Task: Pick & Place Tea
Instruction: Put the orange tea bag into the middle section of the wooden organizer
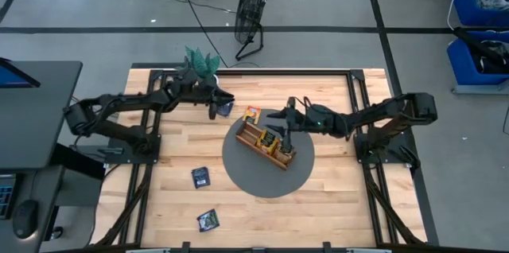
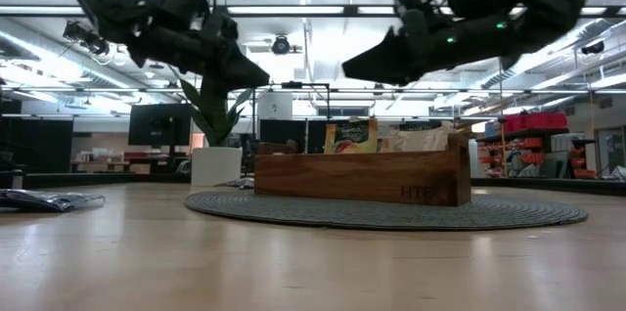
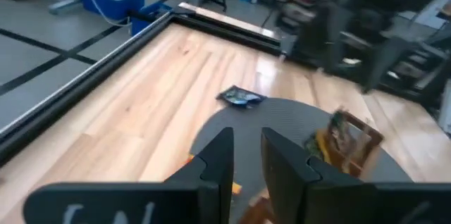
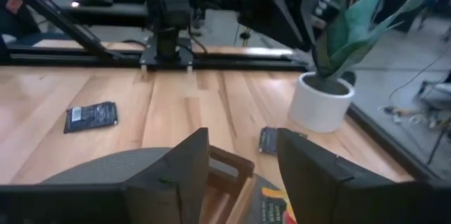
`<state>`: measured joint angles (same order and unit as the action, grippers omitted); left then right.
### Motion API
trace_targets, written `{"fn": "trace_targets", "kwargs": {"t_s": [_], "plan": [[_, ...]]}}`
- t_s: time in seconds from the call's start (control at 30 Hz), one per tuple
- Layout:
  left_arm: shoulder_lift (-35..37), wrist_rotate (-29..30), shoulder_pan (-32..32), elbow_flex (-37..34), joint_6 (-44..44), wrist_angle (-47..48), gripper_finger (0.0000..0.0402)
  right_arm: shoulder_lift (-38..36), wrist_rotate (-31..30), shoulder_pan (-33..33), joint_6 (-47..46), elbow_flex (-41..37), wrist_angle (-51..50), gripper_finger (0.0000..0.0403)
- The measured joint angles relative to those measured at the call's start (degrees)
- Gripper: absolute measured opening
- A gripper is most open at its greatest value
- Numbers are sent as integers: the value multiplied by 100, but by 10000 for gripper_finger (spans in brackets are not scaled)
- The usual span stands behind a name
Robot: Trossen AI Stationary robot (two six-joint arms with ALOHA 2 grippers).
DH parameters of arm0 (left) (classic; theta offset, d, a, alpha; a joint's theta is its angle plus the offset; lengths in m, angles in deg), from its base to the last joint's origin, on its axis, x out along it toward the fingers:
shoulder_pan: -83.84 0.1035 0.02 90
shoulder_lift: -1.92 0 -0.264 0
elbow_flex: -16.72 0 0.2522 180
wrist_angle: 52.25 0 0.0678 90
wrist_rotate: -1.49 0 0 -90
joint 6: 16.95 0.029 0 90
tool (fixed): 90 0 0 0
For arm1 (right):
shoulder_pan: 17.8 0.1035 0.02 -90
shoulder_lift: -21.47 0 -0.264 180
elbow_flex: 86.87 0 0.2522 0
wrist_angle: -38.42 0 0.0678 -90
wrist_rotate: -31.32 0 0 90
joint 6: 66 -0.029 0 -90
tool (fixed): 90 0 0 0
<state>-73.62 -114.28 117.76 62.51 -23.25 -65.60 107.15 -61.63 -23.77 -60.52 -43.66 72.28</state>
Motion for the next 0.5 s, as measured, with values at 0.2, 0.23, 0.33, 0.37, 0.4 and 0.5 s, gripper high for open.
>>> {"fn": "trace_targets", "kwargs": {"t_s": [0.2,0.23,0.33,0.37,0.4,0.5], "plan": [[-656,-56,154,803,307,1169,78,-238,-596,279,-79,-477,419,173],[-778,-163,165,954,373,1359,78,-266,-658,298,-125,-528,419,173],[-1068,-432,196,1256,443,1550,79,-347,-753,343,-169,-660,412,173],[-1144,-440,214,1332,444,1548,80,-370,-764,364,-182,-689,412,173],[-1223,-459,232,1403,443,1543,82,-392,-766,384,-181,-711,412,173],[-1429,-473,316,1575,458,1670,93,-400,-778,464,-81,-726,409,173]]}}
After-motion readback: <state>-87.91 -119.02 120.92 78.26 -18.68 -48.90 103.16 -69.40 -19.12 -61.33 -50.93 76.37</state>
